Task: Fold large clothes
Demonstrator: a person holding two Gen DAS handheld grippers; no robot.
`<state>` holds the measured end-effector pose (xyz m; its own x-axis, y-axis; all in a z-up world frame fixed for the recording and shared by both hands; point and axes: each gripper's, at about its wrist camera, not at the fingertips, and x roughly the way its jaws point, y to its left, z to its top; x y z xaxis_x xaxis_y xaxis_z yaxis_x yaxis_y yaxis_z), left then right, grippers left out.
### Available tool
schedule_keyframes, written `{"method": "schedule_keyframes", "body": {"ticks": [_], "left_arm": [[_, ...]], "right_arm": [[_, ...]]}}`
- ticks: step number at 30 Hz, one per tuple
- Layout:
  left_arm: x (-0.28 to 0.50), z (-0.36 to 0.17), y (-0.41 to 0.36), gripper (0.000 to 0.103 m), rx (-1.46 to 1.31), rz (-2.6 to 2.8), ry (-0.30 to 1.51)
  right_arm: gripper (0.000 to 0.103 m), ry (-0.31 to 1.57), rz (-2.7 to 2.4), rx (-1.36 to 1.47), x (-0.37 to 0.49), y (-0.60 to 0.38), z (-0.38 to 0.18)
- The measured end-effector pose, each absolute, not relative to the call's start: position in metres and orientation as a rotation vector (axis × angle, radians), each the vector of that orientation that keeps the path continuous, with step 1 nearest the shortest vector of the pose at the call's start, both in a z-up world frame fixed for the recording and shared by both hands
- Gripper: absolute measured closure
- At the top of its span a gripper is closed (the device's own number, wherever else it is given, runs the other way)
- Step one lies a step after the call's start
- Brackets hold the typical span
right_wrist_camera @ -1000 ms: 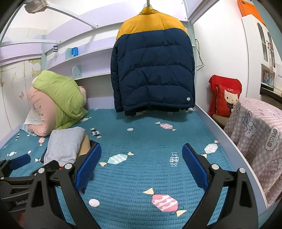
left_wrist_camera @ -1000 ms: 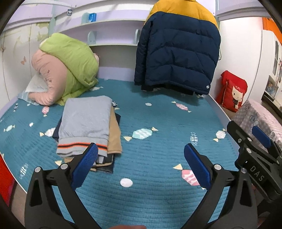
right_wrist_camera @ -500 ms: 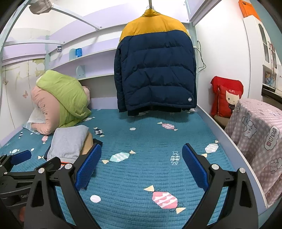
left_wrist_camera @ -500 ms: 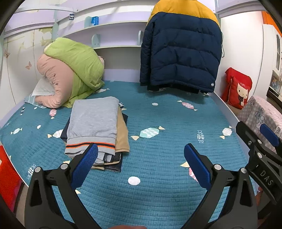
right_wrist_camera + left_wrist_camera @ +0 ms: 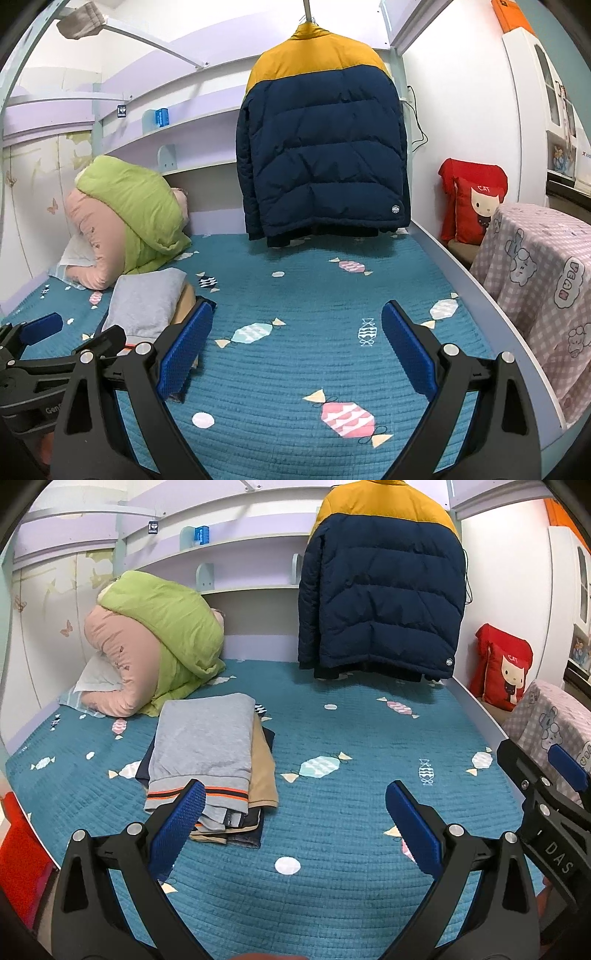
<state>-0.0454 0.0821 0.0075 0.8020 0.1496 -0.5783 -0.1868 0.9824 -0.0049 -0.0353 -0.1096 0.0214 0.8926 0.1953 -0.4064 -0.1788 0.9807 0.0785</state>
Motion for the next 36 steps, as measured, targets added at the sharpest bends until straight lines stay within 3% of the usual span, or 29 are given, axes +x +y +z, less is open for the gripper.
{"method": "schedule_keyframes", "body": {"ticks": [36], "left_arm": [[-0.0388,0.0064,0.0759,0.005,-0.037,0.181,0.625]], "right_arm": [[0.013,0.418,0.169,0.041,-0.037,-0.1132,0.0203]]}}
